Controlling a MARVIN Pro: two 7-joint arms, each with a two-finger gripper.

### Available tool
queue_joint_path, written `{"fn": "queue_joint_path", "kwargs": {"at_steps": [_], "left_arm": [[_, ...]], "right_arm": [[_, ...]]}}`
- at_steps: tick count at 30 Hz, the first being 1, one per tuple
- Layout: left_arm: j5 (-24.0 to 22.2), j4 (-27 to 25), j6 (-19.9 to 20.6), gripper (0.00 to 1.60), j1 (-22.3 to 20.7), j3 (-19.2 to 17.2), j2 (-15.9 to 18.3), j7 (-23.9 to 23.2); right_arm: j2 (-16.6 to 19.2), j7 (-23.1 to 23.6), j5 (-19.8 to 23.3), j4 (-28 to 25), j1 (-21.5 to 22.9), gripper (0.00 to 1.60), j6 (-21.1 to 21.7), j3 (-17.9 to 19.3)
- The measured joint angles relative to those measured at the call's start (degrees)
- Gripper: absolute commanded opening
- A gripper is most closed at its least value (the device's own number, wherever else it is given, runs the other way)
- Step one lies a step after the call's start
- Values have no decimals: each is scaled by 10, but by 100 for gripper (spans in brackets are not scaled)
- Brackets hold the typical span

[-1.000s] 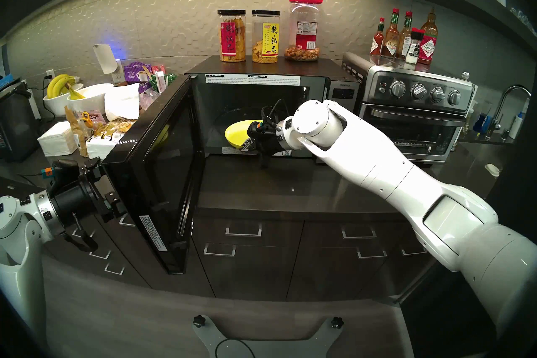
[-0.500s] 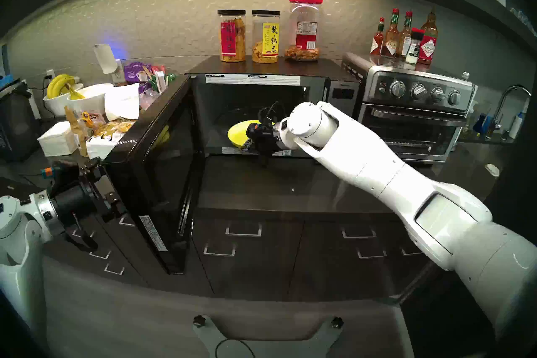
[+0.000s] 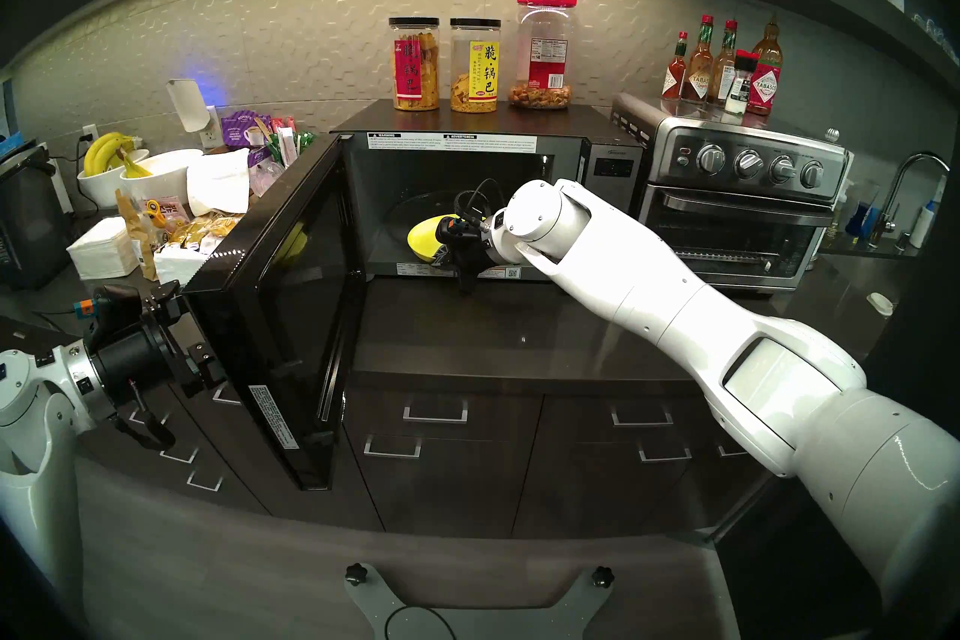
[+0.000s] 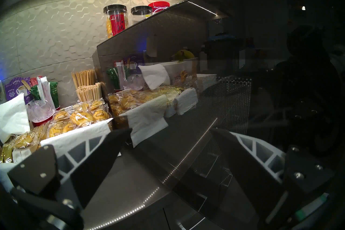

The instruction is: Open the microwave, put the plate inside, and close the door

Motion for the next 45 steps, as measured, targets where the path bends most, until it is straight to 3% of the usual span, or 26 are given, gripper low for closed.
{"fn": "queue_joint_path", "kwargs": {"at_steps": [45], "left_arm": [[2,0,1,160,-2,0,-2,-2]], "right_arm": [[-102,-27,-32,196,59,0,-34,17]]}}
